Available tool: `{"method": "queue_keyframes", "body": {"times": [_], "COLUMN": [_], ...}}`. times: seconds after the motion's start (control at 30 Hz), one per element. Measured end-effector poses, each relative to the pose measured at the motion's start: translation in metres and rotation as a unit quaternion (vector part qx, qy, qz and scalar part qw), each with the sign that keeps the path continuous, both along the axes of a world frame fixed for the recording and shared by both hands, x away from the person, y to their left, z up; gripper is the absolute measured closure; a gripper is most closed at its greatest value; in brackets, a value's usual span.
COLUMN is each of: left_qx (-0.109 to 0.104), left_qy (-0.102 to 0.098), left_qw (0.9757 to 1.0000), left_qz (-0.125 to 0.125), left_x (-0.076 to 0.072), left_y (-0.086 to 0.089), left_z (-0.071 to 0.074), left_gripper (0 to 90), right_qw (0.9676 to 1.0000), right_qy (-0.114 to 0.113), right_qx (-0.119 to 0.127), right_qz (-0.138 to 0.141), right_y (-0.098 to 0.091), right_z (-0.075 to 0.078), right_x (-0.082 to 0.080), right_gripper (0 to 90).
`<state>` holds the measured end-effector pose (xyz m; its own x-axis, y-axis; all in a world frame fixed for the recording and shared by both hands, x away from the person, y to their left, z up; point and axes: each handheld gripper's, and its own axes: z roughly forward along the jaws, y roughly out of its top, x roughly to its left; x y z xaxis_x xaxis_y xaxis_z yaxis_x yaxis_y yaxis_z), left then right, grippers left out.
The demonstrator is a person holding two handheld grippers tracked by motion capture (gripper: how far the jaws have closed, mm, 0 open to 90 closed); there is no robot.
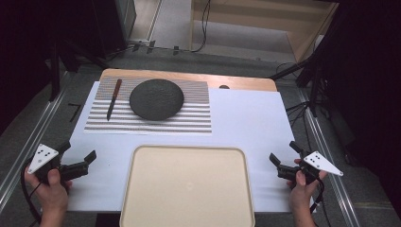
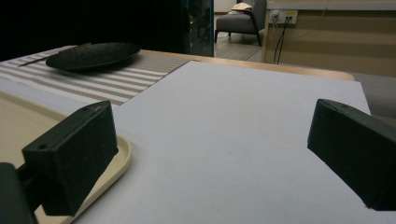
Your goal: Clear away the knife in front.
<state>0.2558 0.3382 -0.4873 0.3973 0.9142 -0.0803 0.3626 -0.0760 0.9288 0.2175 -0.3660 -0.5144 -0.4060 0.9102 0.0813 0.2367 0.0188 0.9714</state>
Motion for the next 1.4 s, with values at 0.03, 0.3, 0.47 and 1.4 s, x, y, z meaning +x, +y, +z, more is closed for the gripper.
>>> {"method": "queue_keyframes", "body": {"times": [0.03, 0.3, 0.47, 1.4], "left_qx": [0.004, 0.019, 0.017, 0.0], "left_qy": [0.009, 0.015, 0.019, 0.077], "left_qw": [0.9999, 0.9994, 0.9993, 0.997], "left_qz": [-0.01, -0.023, -0.027, 0.005], "left_x": [0.001, 0.008, 0.016, 0.125], "left_y": [0.0, -0.012, -0.016, -0.035], "left_z": [0.002, 0.014, 0.024, 0.055], "left_gripper": [0.0, 0.0, 0.1, 23.4], "right_qw": [1.0, 1.0, 1.0, 0.9999], "right_qy": [0.001, 0.002, 0.004, 0.007], "right_qx": [-0.002, -0.005, -0.008, -0.013], "right_qz": [0.001, 0.002, -0.002, 0.001], "right_y": [0.001, 0.002, 0.003, 0.005], "right_z": [0.0, 0.0, 0.0, -0.001], "right_x": [0.0, 0.0, 0.0, 0.001], "right_gripper": [0.1, 0.1, 0.1, 0.1]}}
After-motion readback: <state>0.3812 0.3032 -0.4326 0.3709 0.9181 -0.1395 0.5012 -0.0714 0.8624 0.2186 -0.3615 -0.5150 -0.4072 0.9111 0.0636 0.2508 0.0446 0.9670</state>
